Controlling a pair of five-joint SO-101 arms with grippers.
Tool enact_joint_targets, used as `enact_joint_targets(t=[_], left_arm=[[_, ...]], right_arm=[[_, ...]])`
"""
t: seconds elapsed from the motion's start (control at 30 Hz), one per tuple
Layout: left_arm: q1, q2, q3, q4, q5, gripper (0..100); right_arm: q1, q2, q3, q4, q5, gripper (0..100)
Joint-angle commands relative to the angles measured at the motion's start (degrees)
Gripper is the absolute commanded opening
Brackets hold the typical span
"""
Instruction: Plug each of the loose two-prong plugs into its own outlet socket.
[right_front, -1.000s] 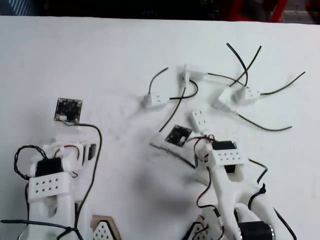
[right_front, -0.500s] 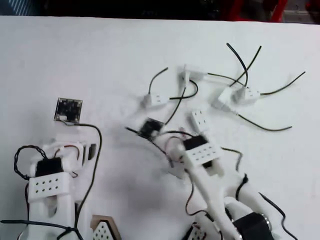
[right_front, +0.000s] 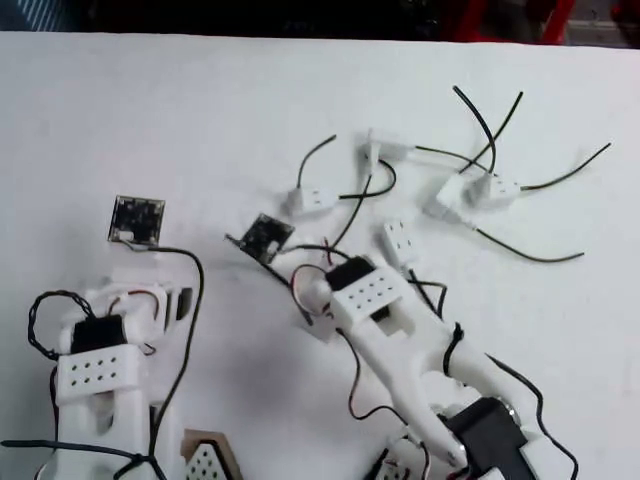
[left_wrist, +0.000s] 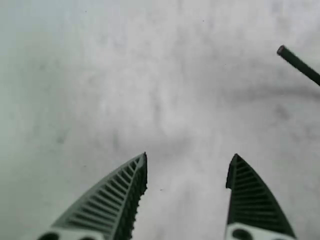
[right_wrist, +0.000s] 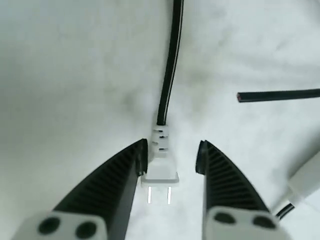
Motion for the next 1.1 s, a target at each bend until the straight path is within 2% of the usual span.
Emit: enact_joint_targets(t=[0.0, 0.17, 0.3, 0.53, 0.73, 0.93, 1.07], left_arm=[[-0.1, -1.7, -0.2, -0.9, -0.6, 26], [-0.1, -1.7, -0.2, -0.9, -0.6, 26], [-0.1, -1.7, -0.2, -0.9, -0.6, 26], [-0.1, -1.7, -0.2, -0.9, -0.6, 26], [-0.1, -1.7, -0.2, -0.9, -0.6, 26], [-0.1, -1.7, -0.2, -0.9, -0.6, 26], [-0.1, -1.7, -0.2, -0.9, -0.6, 26]], right_arm=[[-0.2, -0.2, -6.1, 6.5, -1.0, 16.3], [1.3, 0.0, -6.1, 10.2, -1.0, 16.3], [-0.2, 0.2, -1.8, 9.9, -1.0, 16.3], [-1.3, 0.3, 5.9, -0.6, -0.9, 16.3], [-1.3, 0.4, 9.0, -3.8, -0.7, 16.3], [-1.2, -0.8, 7.4, -3.2, -1.0, 16.4], [-1.5, -4.3, 3.8, 1.8, -1.1, 16.5]])
